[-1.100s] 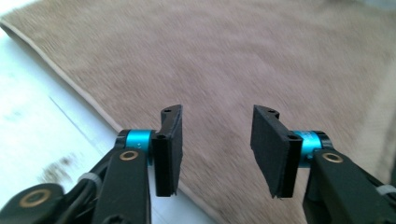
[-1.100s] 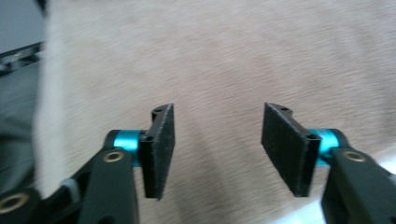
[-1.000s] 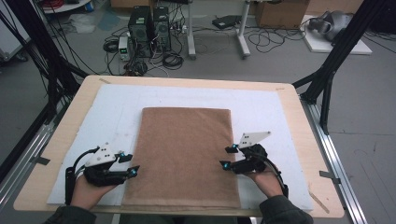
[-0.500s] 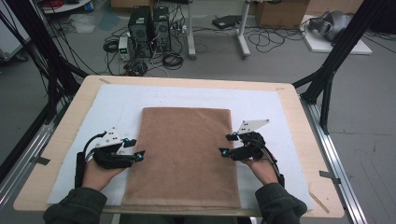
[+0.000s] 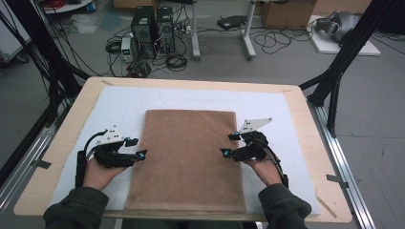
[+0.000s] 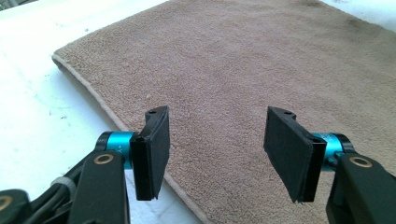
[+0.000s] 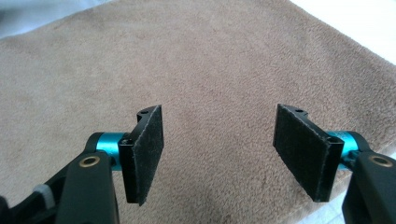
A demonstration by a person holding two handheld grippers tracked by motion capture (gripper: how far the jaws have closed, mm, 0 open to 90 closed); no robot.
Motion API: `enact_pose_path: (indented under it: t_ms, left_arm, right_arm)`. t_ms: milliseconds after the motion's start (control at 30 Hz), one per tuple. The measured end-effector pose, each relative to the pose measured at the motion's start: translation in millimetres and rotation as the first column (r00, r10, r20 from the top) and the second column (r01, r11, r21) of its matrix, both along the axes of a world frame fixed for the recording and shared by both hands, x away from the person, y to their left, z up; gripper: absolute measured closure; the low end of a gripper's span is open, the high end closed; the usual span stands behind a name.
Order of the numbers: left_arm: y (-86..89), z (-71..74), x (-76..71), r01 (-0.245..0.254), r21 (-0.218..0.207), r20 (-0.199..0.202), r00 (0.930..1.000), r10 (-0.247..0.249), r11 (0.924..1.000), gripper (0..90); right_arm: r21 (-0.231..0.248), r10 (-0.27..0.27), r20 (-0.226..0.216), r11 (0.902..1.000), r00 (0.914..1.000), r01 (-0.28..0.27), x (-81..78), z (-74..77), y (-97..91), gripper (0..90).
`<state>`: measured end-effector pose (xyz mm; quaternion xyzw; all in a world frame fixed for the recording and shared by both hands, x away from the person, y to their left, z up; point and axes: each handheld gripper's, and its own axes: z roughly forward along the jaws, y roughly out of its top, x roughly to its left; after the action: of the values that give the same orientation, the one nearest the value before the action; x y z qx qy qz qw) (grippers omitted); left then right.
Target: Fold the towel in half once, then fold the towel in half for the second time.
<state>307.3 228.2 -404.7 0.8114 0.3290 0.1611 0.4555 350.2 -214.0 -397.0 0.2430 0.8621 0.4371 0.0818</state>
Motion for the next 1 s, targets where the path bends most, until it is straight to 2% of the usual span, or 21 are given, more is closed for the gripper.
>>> enact_pose_path:
  t_ms: [333, 400, 567, 667, 733, 800, 833, 933, 1000]
  left_arm:
    - [4.1, 2.9, 11.0, -0.012, -0.001, -0.026, 0.9996, 0.012, 0.9999, 40.2]
    - [4.3, 6.3, 14.3, -0.015, 0.009, -0.022, 0.9996, 0.015, 0.9999, 39.7]
    - [4.5, 16.3, 24.3, -0.029, -0.001, -0.008, 0.9995, 0.029, 0.9996, 38.6]
    - [4.2, 19.4, 37.9, -0.039, 0.001, -0.010, 0.9992, 0.039, 0.9992, 38.3]
    - [4.2, 16.8, 48.2, -0.048, -0.005, -0.020, 0.9986, 0.048, 0.9988, 38.3]
    - [2.6, 13.4, 59.0, -0.072, 0.018, -0.032, 0.9969, 0.072, 0.9972, 38.2]
    - [2.2, 11.2, 63.5, -0.080, 0.014, -0.033, 0.9962, 0.080, 0.9967, 38.2]
    - [2.5, 1.9, 74.3, -0.096, 0.013, -0.032, 0.9949, 0.096, 0.9953, 39.0]
    - [3.5, -5.9, 81.2, -0.113, 0.031, -0.045, 0.9924, 0.115, 0.9931, 39.0]
  right_arm:
    - [-0.010, -0.002, -0.011, 0.9999, 0.9999, 0.002, 8.8, 0.3, 2.3, 32.5]
    - [-0.018, -0.005, -0.005, 0.9998, 1.0000, 0.005, 10.7, 3.1, 2.8, 32.3]
    - [-0.027, -0.015, 0.015, 0.9995, 0.9998, 0.016, 20.8, 14.6, 2.1, 32.2]
    - [-0.044, -0.033, 0.027, 0.9985, 0.9991, 0.034, 30.3, 21.6, 1.6, 32.2]
    - [-0.058, -0.047, 0.031, 0.9971, 0.9984, 0.049, 39.0, 24.3, 1.6, 32.4]
    - [-0.051, -0.059, 0.051, 0.9968, 0.9970, 0.061, 47.8, 23.2, 0.6, 34.0]
    - [-0.060, -0.072, 0.040, 0.9954, 0.9966, 0.075, 53.5, 20.9, 0.8, 33.3]
    - [-0.048, -0.104, 0.018, 0.9934, 0.9945, 0.104, 68.0, 9.0, -0.3, 33.5]
    - [-0.063, -0.120, 0.006, 0.9908, 0.9928, 0.120, 75.2, 0.2, 0.4, 33.9]
